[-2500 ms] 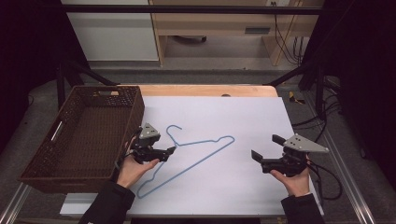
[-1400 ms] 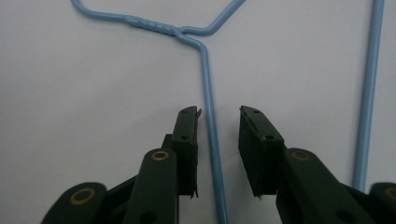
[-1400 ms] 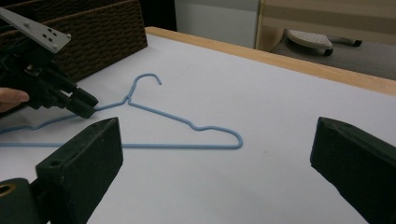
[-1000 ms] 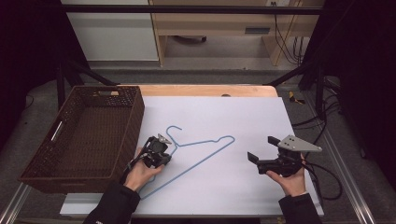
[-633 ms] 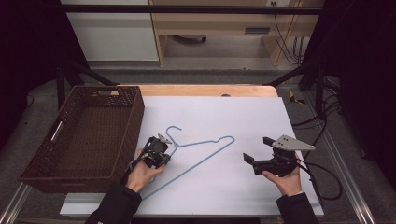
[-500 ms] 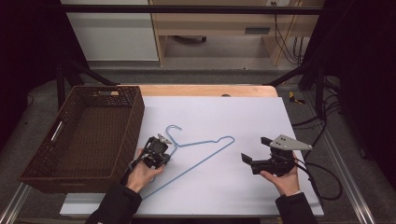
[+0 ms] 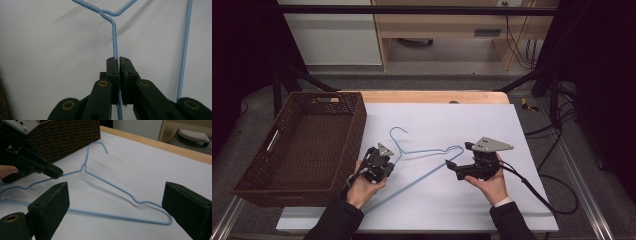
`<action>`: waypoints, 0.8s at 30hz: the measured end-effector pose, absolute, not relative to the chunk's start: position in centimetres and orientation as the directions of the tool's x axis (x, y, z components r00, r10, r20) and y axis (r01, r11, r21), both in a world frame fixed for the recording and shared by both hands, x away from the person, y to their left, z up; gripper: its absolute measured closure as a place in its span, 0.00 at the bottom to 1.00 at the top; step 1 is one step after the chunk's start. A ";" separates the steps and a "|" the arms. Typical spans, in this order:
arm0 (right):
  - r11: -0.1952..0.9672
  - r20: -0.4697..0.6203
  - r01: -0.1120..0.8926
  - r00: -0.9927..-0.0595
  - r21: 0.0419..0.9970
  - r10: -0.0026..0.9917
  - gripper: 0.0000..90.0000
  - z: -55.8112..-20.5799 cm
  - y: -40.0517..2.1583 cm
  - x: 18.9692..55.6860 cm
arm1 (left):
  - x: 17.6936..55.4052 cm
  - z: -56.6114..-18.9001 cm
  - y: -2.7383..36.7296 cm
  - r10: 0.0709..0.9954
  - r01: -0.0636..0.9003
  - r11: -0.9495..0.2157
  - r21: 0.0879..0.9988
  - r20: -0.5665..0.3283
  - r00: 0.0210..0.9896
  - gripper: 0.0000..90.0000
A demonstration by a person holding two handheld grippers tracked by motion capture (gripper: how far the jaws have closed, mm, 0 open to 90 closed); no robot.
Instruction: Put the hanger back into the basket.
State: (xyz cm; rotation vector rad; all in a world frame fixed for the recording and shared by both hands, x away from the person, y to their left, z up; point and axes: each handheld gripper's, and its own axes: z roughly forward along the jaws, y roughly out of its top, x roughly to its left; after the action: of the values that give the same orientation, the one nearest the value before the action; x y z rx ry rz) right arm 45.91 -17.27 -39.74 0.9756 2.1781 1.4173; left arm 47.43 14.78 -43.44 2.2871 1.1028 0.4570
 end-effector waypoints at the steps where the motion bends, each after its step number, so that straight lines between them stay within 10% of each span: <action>1: 0.254 0.072 0.354 -0.695 0.900 0.715 0.10 -39.8 -17.0 46.1 | 47.3 -43.3 14.7 0.793 0.602 -0.510 0.614 0.064 0.606 0.96; 24: 0.266 0.115 0.386 -0.728 0.883 0.676 0.31 -41.3 -6.8 50.6 | 45.8 -42.4 14.1 0.775 0.560 -0.526 0.640 0.088 0.626 0.96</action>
State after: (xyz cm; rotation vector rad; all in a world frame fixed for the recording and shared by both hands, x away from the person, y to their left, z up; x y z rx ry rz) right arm 50.61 -6.82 -41.30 0.9777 2.2548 1.4467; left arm 45.77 14.08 -42.42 2.2775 1.0426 0.4924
